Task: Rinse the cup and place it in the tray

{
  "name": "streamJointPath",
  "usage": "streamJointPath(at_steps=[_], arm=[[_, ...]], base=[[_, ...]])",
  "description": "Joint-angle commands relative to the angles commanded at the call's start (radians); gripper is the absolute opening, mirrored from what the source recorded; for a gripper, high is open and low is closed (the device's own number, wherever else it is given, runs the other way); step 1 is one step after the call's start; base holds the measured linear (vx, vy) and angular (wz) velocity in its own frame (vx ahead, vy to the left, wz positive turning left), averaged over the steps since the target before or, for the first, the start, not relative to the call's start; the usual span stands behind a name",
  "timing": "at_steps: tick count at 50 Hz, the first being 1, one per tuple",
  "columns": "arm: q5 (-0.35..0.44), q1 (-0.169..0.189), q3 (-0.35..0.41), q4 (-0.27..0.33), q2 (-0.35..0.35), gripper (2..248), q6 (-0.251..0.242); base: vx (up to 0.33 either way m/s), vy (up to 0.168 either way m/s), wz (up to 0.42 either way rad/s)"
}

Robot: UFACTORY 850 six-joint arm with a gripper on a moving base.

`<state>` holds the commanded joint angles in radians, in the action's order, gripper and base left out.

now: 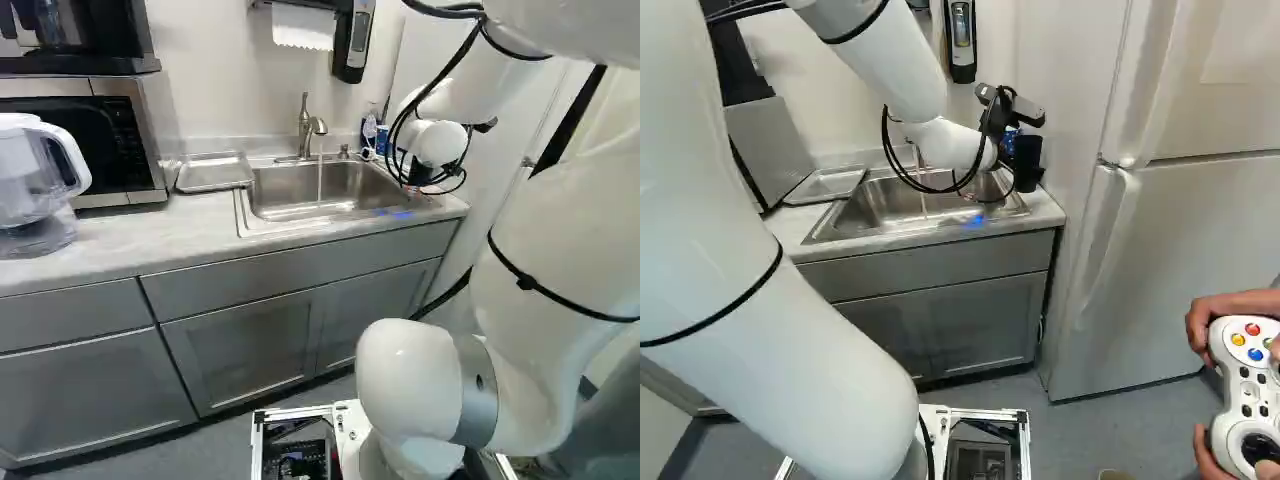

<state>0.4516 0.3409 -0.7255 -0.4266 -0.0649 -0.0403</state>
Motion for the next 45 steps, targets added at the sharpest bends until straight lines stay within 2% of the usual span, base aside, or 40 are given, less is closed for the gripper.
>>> streamJointPath(at_steps=[25, 45], arm=[[0.015, 0.0, 0.0, -0.11, 0.0, 247, -0.254], [0.015, 0.0, 0.0, -0.121, 0.0, 247, -0.254]], base=[[0.0, 0.0, 0.0], [0.0, 0.0, 0.0]])
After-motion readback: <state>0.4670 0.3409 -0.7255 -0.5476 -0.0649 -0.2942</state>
